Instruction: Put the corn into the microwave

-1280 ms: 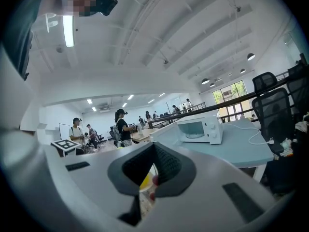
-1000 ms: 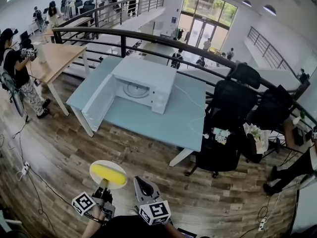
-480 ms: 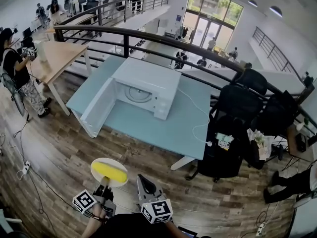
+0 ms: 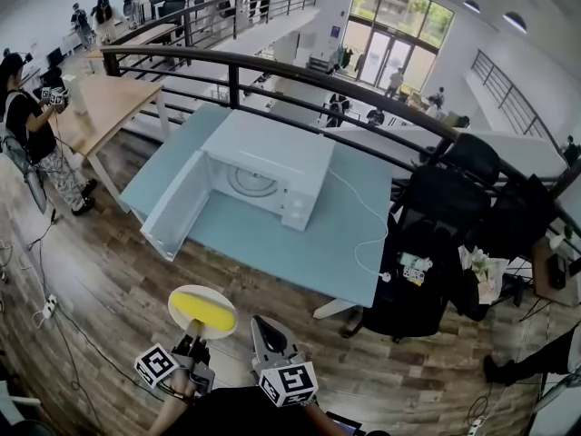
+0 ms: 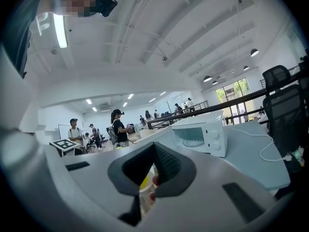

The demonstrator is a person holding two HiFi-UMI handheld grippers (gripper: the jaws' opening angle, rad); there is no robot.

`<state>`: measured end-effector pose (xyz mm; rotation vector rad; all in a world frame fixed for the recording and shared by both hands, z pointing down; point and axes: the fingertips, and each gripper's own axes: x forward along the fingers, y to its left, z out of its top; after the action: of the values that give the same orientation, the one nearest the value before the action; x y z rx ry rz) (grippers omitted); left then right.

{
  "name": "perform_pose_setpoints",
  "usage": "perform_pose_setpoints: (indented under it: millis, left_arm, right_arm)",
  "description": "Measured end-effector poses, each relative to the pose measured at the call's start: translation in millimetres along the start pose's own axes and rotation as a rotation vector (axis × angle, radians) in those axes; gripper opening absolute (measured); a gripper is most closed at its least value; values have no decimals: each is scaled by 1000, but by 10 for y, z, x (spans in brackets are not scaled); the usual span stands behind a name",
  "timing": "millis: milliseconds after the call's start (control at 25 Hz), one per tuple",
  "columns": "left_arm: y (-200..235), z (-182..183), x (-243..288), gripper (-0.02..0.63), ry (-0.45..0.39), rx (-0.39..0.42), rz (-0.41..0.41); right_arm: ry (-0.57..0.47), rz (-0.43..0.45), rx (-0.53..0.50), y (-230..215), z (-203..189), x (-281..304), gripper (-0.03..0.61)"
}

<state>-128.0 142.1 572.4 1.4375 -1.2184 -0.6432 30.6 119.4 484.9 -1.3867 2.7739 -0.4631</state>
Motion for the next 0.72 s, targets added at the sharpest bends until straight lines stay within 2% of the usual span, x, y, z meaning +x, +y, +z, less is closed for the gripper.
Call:
perform_pose_setpoints:
  millis: [720]
  left_arm:
    - [-153,33,714,34,-90,-9,26]
  right_arm:
    - [-15,81,5,-707,257,482,8]
